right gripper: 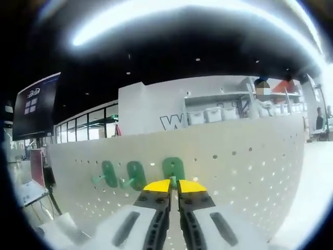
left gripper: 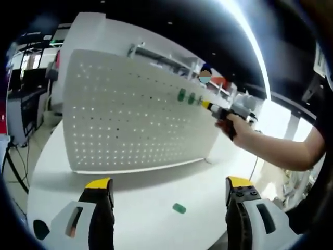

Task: Insert the hook assembly into the mounting plate slot until the hook locks in place.

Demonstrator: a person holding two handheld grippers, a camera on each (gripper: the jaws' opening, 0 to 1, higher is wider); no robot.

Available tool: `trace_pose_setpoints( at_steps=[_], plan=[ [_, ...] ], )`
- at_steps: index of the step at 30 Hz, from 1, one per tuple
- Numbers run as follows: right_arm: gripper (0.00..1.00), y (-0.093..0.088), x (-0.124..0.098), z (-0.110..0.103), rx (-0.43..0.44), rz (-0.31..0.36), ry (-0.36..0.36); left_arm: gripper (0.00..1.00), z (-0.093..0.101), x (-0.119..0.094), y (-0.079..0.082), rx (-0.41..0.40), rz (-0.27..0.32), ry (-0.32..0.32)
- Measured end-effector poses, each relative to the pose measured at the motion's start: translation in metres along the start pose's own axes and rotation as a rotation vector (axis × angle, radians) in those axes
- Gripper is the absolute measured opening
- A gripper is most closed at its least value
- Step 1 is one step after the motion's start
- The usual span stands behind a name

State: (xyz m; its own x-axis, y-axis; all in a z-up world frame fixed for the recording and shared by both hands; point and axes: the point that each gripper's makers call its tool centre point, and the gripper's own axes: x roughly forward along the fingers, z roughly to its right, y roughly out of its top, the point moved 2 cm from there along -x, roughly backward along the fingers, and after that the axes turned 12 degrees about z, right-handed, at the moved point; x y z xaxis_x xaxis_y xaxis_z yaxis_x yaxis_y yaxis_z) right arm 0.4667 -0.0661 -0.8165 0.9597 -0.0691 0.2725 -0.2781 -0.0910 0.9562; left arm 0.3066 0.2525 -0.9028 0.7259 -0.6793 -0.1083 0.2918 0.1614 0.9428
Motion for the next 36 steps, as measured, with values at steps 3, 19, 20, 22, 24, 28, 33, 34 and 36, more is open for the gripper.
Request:
trace_pose_setpoints(
  at_steps=[3, 19, 20, 22, 24, 28, 33, 34, 36],
  plan=[
    [0.09, 0.006, -0.002, 0.002, 0.032, 0.011, -0.008, 0.90, 0.000, -0.002, 0.000, 0.004, 0.001, 0.002],
    [0.15, 0.069, -0.019, 0.002, 0.036, 0.088, 0.042, 0.89, 0.009, -0.012, -0.002, 0.040, -0.014, -0.014],
    [0.15, 0.072, -0.021, 0.003, 0.028, 0.092, 0.044, 0.89, 0.010, -0.013, -0.002, 0.045, -0.013, -0.017],
    [0.15, 0.077, -0.027, 0.005, 0.008, 0.091, 0.056, 0.89, 0.011, -0.014, -0.001, 0.046, -0.012, -0.020],
    [0.15, 0.077, -0.034, 0.008, 0.017, 0.072, 0.059, 0.89, 0.012, -0.015, -0.001, 0.048, -0.013, -0.022],
    [0.15, 0.076, -0.050, 0.009, 0.047, 0.047, 0.072, 0.90, 0.013, -0.019, -0.003, 0.049, -0.017, -0.019],
    [0.15, 0.072, -0.071, 0.004, 0.028, 0.015, 0.107, 0.90, 0.013, -0.025, -0.007, 0.052, -0.032, -0.015],
    [0.15, 0.071, -0.075, 0.003, 0.032, 0.006, 0.112, 0.90, 0.013, -0.026, -0.008, 0.051, -0.036, -0.013],
    [0.15, 0.064, -0.084, 0.000, 0.055, -0.019, 0.134, 0.90, 0.013, -0.028, -0.009, 0.051, -0.039, -0.010]
  ],
)
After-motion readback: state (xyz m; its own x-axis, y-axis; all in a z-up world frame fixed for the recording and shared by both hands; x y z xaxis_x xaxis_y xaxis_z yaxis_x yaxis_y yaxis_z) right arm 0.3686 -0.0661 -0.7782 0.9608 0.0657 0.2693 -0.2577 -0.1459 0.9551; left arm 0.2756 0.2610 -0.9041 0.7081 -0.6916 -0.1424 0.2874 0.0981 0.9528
